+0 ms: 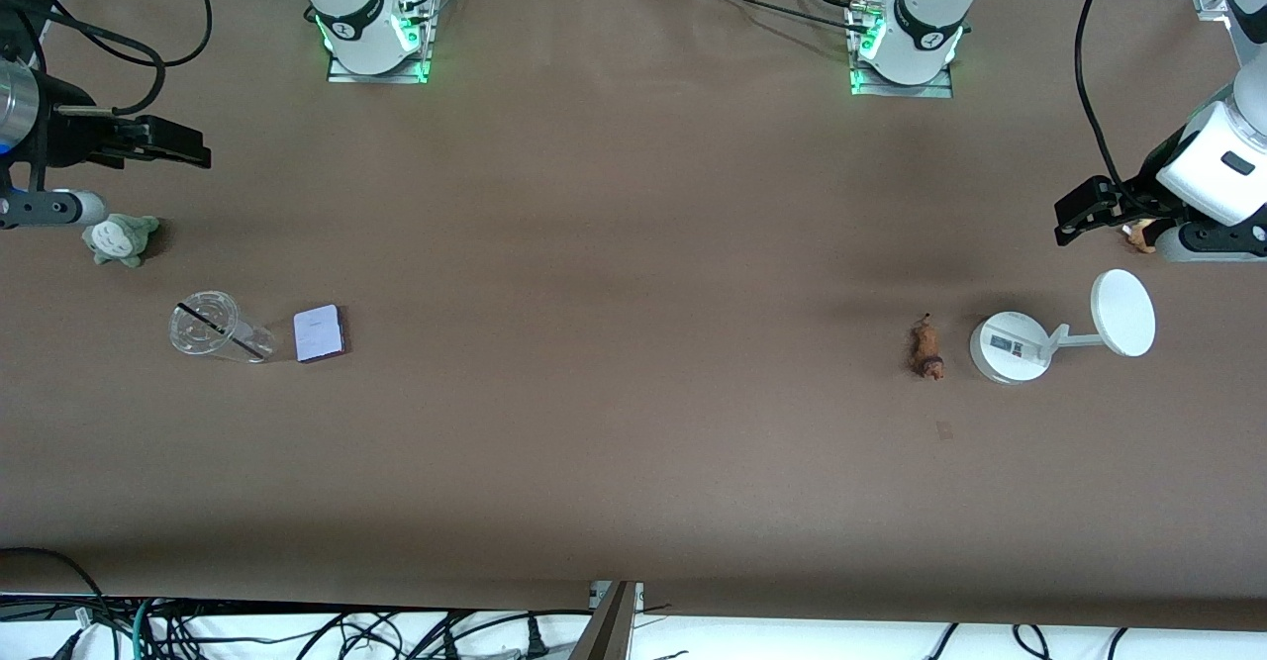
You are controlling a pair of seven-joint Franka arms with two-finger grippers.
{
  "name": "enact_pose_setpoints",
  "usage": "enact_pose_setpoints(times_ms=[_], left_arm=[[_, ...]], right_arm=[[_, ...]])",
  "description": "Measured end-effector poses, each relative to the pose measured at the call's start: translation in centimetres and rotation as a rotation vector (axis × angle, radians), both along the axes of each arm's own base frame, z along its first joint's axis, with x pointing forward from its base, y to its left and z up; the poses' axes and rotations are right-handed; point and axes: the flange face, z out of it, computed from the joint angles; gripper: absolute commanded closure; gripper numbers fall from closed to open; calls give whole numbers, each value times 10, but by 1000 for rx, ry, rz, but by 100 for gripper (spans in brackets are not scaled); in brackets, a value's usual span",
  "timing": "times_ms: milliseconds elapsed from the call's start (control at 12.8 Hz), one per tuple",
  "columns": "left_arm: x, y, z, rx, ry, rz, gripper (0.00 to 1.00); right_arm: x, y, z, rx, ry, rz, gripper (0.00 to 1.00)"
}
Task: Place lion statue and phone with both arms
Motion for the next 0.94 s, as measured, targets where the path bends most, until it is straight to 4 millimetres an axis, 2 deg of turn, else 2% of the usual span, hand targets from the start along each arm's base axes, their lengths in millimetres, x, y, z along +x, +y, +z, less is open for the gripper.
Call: enact_pose_setpoints(times_ms=[547,704,860,939], left_arm=[[-1,0,0,0,4,0,0],[-1,-1,1,0,3,-2,0],[-1,-7,1,0,3,-12,0],[-1,-9,1,0,2,-16,0]], right_arm=[[2,-1,-5,-1,5,-3,0],[2,-19,-11,12,-53,-12,0],[-10,-45,-16,29,-126,-13,0],[-18,-51,-14,33,-146,-15,0]])
